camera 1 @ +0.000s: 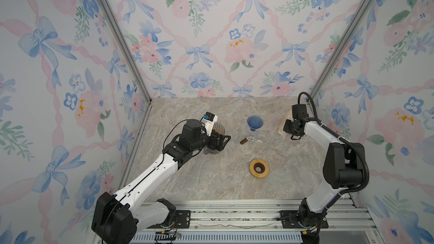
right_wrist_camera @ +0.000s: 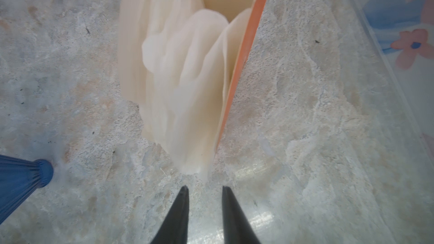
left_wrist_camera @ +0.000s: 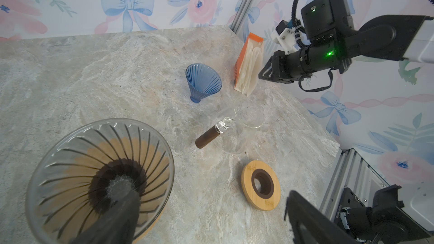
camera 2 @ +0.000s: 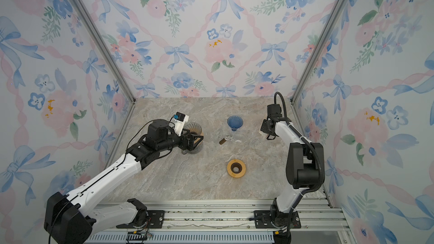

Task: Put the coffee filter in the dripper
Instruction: 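Lower the right gripper into the orange box and pinch the front paper filter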

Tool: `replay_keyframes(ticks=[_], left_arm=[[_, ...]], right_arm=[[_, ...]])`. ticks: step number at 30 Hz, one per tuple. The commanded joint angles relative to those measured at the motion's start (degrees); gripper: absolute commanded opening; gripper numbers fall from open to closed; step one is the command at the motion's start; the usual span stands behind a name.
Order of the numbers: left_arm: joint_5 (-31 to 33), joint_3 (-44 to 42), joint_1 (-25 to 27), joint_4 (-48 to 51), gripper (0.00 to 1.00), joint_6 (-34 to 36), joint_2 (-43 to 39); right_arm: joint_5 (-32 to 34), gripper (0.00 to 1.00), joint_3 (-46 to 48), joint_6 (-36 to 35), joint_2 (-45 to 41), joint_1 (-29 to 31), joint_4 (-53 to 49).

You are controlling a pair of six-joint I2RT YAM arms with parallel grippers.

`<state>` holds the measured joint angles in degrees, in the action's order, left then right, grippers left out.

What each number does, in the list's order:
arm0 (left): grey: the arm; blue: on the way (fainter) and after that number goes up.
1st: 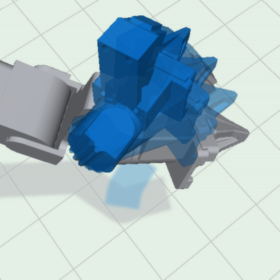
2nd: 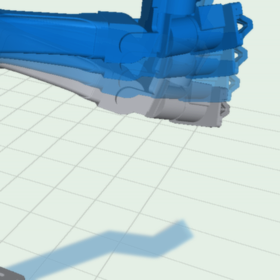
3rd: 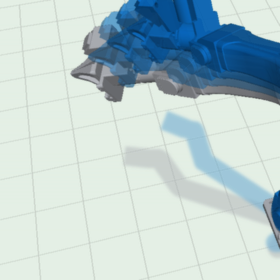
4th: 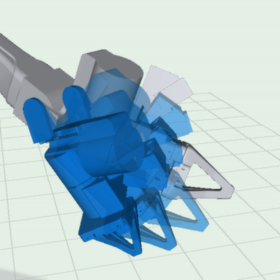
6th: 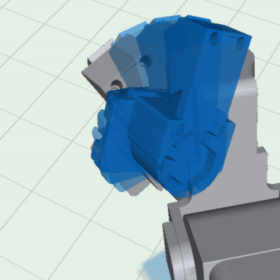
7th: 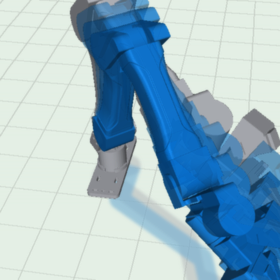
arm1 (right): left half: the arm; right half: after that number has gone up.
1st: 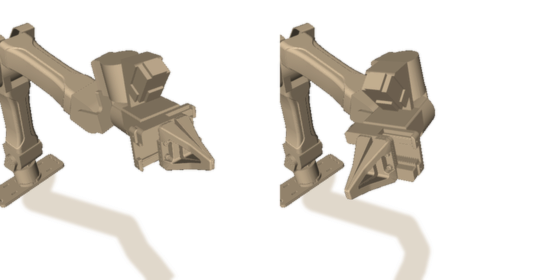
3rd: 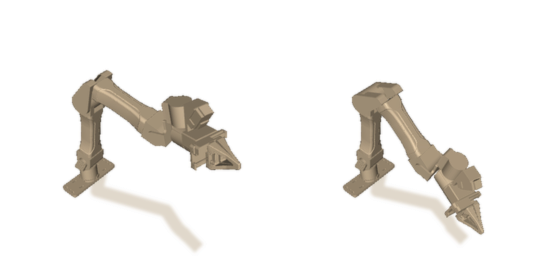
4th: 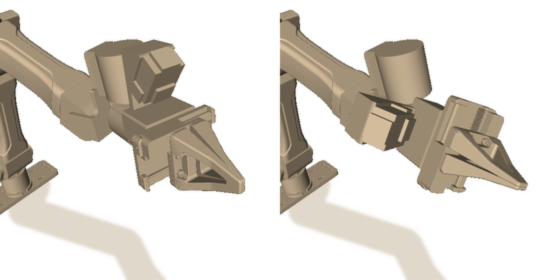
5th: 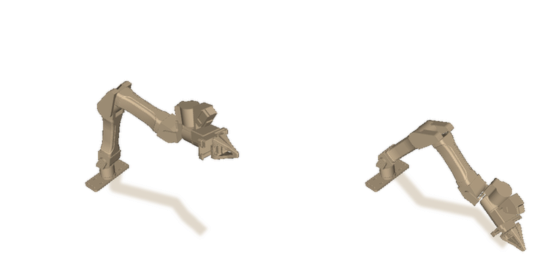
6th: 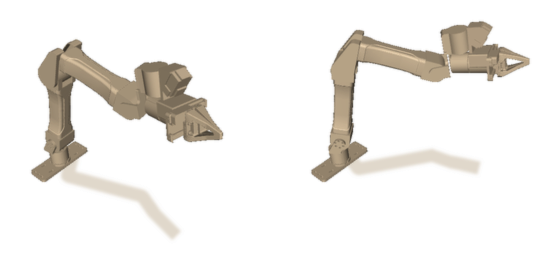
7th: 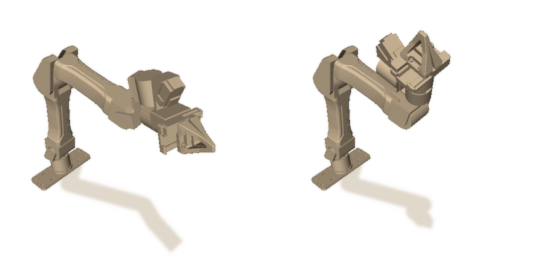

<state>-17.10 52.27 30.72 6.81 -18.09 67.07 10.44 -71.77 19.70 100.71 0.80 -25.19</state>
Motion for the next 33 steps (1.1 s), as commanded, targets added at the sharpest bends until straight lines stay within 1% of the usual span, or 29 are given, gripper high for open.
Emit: replay_keyframes(ticks=[1,16,18,24,26,29,33], left_arm=[[0.1,2.0,0.0,-0.9,0.98,-0.4,1.1],[-0.6,2.1,-1.0,-0.8,0.98,-0.8,1.3],[-0.6,2.0,-1.2,-0.9,0.98,-1.0,1.2],[-0.8,2.2,-1.2,-0.8,0.98,-1.2,1.3],[-0.8,2.3,-1.3,-0.9,0.98,-1.3,1.3],[-0.9,2.6,-1.3,-0.9,0.98,-1.3,1.4],[-1.0,2.6,-1.3,-0.9,0.98,-1.5,1.6]], right_arm=[[1.9,0.26,-2.4,-0.5,2.2,-0.5,2.3],[3.9,0.18,-4.3,-1.8,6.5,-0.4,3.9],[3.9,0.15,-4.4,-2.0,6.9,-0.5,4.0],[3.8,0.09,-4.8,-3.6,6.7,-0.4,3.6],[3.9,0.09,-5.5,-4.6,6.8,-0.5,2.8],[3.5,0.15,-6.7,-5.5,7.1,-0.7,0.6],[1.5,0.16,-7.2,-4.9,7.3,-0.8,-0.6]])
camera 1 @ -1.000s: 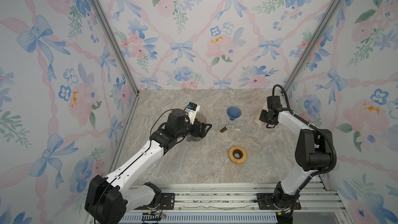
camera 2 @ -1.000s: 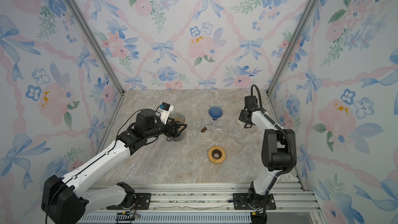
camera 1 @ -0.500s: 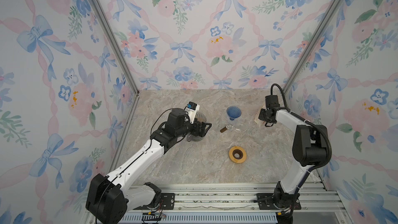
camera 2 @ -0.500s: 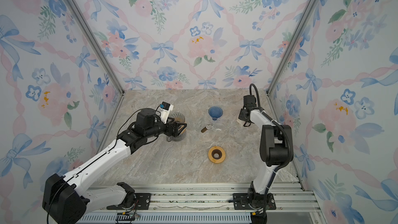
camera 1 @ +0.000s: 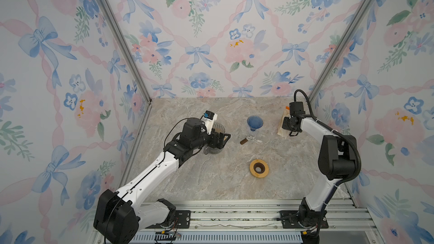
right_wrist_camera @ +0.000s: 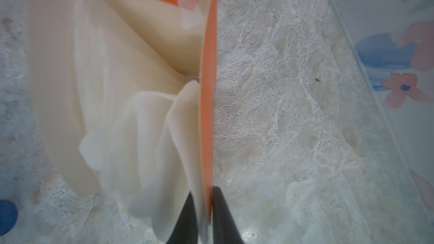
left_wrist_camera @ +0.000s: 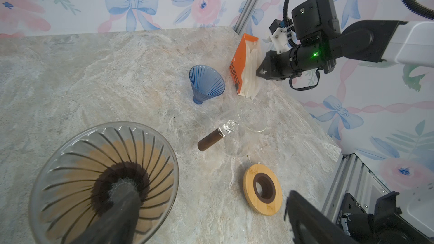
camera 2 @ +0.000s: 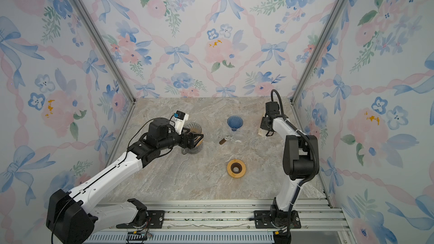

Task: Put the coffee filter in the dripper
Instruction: 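Lower the right gripper into the orange box and pinch the front paper filter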

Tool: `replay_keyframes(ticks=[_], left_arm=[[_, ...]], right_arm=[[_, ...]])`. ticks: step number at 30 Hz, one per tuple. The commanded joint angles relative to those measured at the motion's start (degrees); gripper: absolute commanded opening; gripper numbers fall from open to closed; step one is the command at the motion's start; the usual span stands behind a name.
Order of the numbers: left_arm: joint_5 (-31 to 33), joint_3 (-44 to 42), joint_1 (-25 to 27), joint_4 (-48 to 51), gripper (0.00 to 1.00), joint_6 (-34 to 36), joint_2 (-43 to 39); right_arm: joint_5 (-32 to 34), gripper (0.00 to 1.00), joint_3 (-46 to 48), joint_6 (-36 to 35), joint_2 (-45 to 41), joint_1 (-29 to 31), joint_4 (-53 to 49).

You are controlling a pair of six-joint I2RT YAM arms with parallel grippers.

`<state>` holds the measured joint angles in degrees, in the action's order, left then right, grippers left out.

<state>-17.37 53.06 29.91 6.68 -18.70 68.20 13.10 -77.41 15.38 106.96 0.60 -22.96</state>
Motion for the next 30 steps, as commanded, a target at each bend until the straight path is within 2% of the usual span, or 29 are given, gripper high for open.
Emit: replay_keyframes(ticks=[1,9,12,15,30], left_arm=[[-0.7,1.8,-0.5,-0.7,0.98,-1.0,0.3],[-0.8,1.6,-0.5,-0.8,0.98,-1.5,0.2],[-0.9,1.8,-0.5,-0.7,0.98,-1.6,0.3],[-1.0,2.0,-0.5,-0.8,0.98,-1.6,0.5],[-1.2,2.4,-0.4,-0.8,0.98,-2.1,0.9]], right_arm=[[-1.3,0.16,-1.5,-0.4,1.1,-0.6,-3.0],[-2.2,0.16,-1.8,0.6,1.7,-0.7,-4.6],[-3.2,0.21,-0.6,1.4,1.0,-0.7,-4.4],[-3.3,0.21,0.7,1.7,0.3,-0.6,-3.9],[-3.2,0.09,0.8,1.9,0.3,-0.9,-3.4]])
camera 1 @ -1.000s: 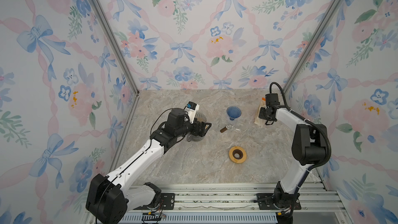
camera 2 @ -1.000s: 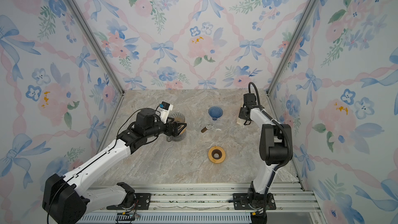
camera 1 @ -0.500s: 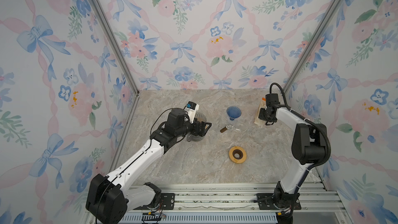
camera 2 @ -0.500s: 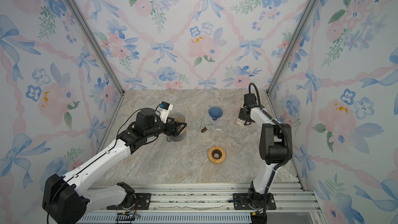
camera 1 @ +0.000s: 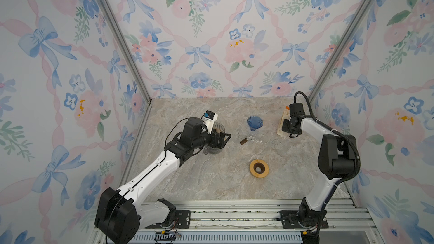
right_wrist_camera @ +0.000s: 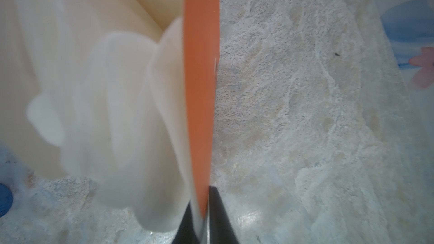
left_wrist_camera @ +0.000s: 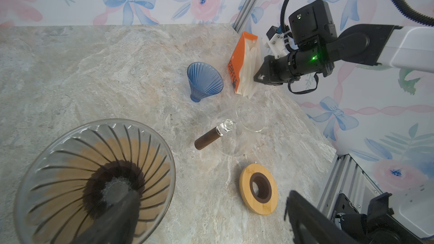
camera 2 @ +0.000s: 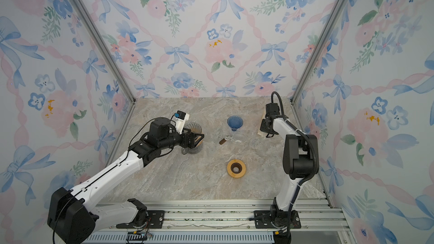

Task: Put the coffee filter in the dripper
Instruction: 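Lower the right gripper into the orange box and pinch the front paper filter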

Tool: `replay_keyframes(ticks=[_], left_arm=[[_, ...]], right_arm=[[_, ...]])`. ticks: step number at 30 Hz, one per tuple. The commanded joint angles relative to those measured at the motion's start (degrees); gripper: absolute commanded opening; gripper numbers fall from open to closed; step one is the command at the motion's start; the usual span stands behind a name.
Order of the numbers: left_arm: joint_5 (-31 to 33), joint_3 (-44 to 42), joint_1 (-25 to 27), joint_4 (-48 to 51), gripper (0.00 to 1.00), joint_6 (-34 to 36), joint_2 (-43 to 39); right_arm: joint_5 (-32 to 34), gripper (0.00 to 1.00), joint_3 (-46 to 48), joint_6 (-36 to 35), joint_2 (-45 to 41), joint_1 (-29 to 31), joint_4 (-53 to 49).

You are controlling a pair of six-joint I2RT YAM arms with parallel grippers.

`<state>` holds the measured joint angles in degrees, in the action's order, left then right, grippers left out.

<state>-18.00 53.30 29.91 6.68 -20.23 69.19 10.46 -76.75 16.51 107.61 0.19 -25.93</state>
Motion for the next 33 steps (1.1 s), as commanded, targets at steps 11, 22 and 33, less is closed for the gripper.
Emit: replay_keyframes(ticks=[11,22,33], left_arm=[[-1.4,2.4,-0.4,-0.8,0.98,-0.7,0.9],[-1.7,2.3,-0.3,-0.8,0.98,-0.9,1.3],[-1.5,2.2,-0.3,-0.8,0.98,-1.1,1.6]], right_arm=[[-2.4,0.18,1.6,2.2,-2.1,-0.5,-1.7],[-2.4,0.13,1.4,1.9,-2.4,-0.6,-1.6],[-1.8,0.15,0.7,1.0,-3.6,-0.6,-2.5]])
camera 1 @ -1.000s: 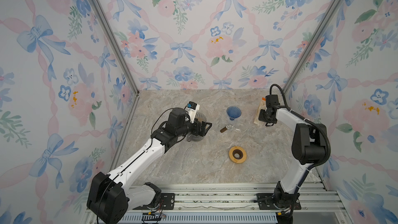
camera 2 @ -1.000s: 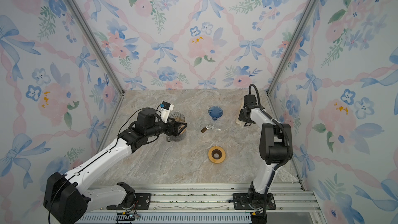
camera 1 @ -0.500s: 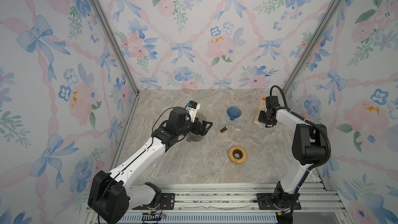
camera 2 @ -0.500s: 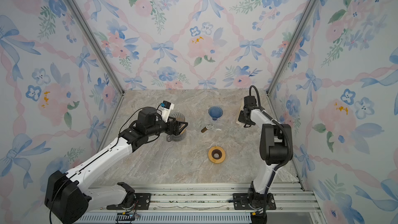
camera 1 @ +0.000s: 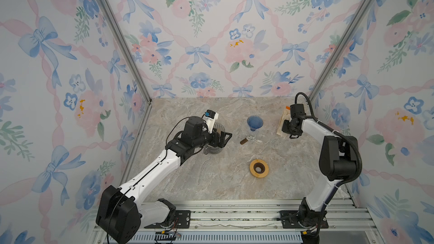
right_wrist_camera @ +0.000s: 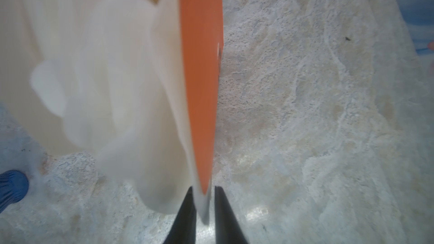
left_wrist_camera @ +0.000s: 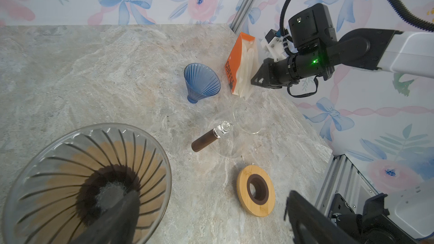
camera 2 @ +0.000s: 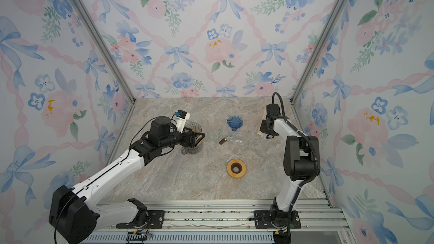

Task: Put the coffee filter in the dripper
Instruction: 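Lower the right gripper into the orange box and pinch the front paper filter, then pull the white paper filter up out of the box with the right gripper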

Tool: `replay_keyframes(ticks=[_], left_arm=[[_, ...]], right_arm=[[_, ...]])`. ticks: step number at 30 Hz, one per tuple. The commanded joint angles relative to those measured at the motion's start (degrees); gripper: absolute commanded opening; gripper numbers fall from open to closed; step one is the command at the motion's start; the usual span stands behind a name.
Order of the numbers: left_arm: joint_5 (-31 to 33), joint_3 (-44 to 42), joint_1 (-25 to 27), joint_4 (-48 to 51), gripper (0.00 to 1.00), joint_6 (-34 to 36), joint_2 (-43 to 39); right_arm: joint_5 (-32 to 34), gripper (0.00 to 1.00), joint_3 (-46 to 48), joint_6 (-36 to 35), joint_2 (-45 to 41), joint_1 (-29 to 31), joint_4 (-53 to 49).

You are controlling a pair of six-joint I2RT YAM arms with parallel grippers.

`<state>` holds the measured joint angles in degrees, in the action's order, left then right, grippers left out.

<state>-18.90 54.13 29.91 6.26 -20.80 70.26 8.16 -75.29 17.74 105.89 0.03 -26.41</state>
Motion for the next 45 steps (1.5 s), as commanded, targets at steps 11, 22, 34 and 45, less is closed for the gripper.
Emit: replay_keyframes(ticks=[11,22,34,45], left_arm=[[-0.6,1.6,-0.2,-0.4,0.98,-0.6,0.7],[-0.9,1.8,-0.1,-0.4,0.98,-0.6,1.0],[-0.9,2.0,0.0,-0.5,0.98,-0.3,1.3],[0.2,2.7,0.6,-0.6,0.98,-0.6,2.5]], right_arm=[[-0.6,0.05,-0.8,0.1,-0.9,-0.6,-1.4],[-1.7,0.0,-1.8,-0.2,-3.2,-0.8,-3.1],[-2.1,0.0,-1.4,-0.1,-5.8,-0.8,-4.7],[-4.0,0.0,-0.3,-0.2,-8.4,-2.1,-6.9]])
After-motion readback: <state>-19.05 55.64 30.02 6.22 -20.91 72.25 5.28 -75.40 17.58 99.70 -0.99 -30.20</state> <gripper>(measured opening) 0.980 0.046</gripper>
